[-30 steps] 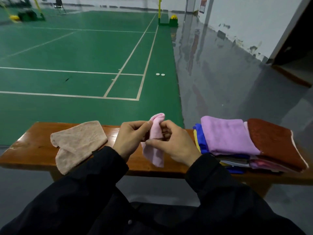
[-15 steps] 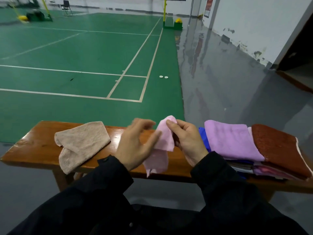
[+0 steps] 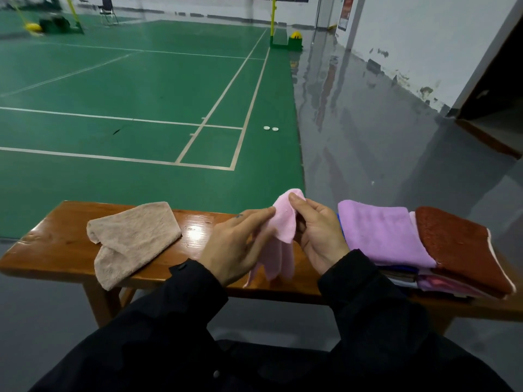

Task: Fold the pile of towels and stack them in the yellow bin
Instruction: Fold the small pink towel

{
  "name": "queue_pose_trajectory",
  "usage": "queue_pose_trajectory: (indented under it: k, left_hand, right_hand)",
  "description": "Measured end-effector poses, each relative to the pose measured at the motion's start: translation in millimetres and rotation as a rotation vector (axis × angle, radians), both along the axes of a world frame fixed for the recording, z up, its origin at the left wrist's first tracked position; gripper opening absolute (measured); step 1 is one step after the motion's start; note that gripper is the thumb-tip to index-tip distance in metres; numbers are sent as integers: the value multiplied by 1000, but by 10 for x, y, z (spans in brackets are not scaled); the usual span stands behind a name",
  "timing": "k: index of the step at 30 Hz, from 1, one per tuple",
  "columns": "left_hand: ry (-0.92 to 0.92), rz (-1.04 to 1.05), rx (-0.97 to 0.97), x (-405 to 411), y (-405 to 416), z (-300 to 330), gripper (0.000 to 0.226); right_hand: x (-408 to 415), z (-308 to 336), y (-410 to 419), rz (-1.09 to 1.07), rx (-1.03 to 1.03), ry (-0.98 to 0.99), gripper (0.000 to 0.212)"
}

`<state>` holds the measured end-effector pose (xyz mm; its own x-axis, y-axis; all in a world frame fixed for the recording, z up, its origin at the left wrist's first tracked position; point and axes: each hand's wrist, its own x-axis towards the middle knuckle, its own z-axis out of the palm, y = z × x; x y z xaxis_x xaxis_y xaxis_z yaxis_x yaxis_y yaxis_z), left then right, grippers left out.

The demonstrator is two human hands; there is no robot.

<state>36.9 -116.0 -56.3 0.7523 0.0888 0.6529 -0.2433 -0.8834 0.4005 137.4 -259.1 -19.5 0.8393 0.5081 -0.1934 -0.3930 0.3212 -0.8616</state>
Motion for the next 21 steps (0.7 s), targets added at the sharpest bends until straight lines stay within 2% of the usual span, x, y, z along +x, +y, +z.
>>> queue_pose_trajectory:
  k: [2,3,7,9,11,12,14,15,18,21]
  left_hand:
    - [52,-43,72,-13,23,-20,59]
    - [42,-35,86,-16,26,-37,59]
    - [-107,41,-64,-31,3,-58,29]
    - [-81,45,-164,-26,-9,-24,26]
    - [-24,52,-250,1,-6,12,23]
    - [6,75,-279,23,1,36,20]
    - [62,141,-316,75,27,84,15]
    - [94,165,-326,104,37,110,14]
    - [189,143,-330,186,65,192,17]
    - [227,65,-357,229,79,253,22]
  right_hand:
    - [34,-3,-21,2,-7,-2,35]
    - [41,-10,-31,8,-11,-2,35]
    - [31,-35,-29,41,5,25,32]
    - [36,-35,-20,54,18,26,29]
    - [67,-54,-11,55,-77,-18,25]
    - [99,-89,-10,39,-224,-112,25]
    - [128,-167,-26,-30,-592,-448,34]
    - [124,-199,-42,-70,-671,-616,39]
    - [72,-174,-84,11,-574,-905,38]
    - [2,-98,-105,255,-541,-926,48]
